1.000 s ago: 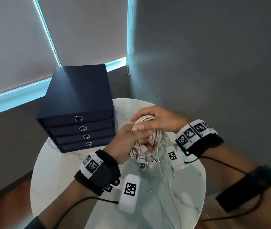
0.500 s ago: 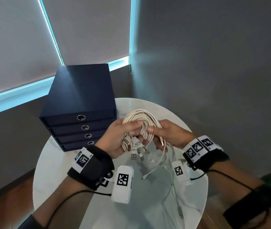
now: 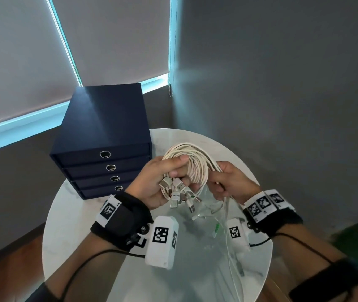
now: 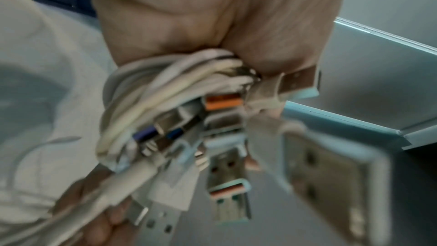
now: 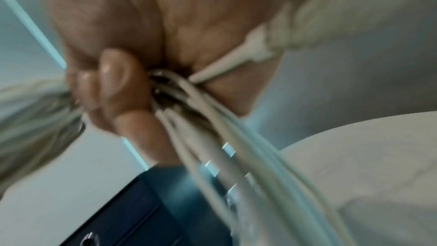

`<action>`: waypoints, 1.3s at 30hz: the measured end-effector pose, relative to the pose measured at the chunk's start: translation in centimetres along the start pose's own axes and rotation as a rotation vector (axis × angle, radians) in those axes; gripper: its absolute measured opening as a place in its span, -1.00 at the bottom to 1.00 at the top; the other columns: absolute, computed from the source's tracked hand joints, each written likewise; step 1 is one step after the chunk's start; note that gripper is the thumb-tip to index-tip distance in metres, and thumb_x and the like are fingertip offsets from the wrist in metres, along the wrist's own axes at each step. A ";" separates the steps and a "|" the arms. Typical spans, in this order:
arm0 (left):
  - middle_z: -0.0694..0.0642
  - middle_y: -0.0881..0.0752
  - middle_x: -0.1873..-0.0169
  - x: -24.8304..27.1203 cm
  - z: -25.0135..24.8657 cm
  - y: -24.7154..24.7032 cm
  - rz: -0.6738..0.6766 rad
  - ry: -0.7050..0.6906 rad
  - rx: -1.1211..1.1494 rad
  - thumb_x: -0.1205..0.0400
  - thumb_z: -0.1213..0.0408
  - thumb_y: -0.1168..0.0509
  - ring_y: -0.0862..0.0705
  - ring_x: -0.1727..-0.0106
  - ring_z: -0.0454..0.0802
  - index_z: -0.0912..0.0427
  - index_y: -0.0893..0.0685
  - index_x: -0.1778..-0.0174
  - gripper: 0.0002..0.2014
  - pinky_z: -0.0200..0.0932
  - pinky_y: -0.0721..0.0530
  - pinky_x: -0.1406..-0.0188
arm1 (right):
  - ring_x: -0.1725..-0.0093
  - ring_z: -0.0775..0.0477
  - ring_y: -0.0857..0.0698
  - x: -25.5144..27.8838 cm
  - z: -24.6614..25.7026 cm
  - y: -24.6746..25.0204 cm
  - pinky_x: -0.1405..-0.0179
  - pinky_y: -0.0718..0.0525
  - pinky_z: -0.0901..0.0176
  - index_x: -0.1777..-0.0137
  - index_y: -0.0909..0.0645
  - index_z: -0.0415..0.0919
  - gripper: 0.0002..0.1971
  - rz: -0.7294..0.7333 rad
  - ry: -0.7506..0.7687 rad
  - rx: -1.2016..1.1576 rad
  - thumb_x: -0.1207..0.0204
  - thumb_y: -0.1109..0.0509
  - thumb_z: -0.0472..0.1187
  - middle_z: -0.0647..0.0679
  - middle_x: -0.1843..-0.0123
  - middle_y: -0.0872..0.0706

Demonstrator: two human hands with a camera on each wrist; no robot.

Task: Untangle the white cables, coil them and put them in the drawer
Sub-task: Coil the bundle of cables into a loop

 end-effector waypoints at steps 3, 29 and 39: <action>-0.04 -0.37 0.61 -0.5 0.2 -1.0 0.010 -0.016 0.037 -0.68 0.24 -0.27 -0.54 0.52 -0.06 0.14 -0.34 0.32 -0.70 0.10 -0.78 0.03 | 0.40 -0.13 -0.60 -0.4 -0.8 -2.7 0.43 -0.53 -0.03 0.03 -0.62 -0.57 -0.84 -0.111 0.276 -0.073 -0.61 -0.29 -0.41 -0.31 0.35 -0.64; 0.10 -0.68 0.47 -2.2 4.7 0.1 -0.536 -0.386 -0.077 -0.67 0.29 -0.37 -0.71 0.39 0.12 0.35 -0.66 0.05 -0.84 0.12 -0.75 0.16 | 0.69 -0.03 -0.39 1.1 -5.4 -8.4 0.58 -0.53 0.12 0.21 -0.45 -0.24 -0.77 -0.262 -0.008 -0.081 -0.64 -0.14 -0.47 -0.09 0.52 -0.45; 0.46 -0.72 0.23 -2.2 5.5 2.7 -0.646 -0.566 -0.392 -0.59 0.30 -0.49 -0.78 0.27 0.12 0.43 -0.55 -0.01 -0.70 -0.01 -0.76 0.31 | 0.65 -0.03 -0.35 2.5 -6.3 -9.4 0.62 -0.44 0.21 0.15 -0.54 -0.21 -0.82 -0.104 -0.186 -0.098 -0.67 -0.20 -0.33 -0.08 0.51 -0.44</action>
Point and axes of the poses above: each hand's wrist, its own x-axis away from the middle knuckle, its own y-axis out of the back of the hand, z = x × y, the point moved 2 cm from there along -x, towards the middle knuckle
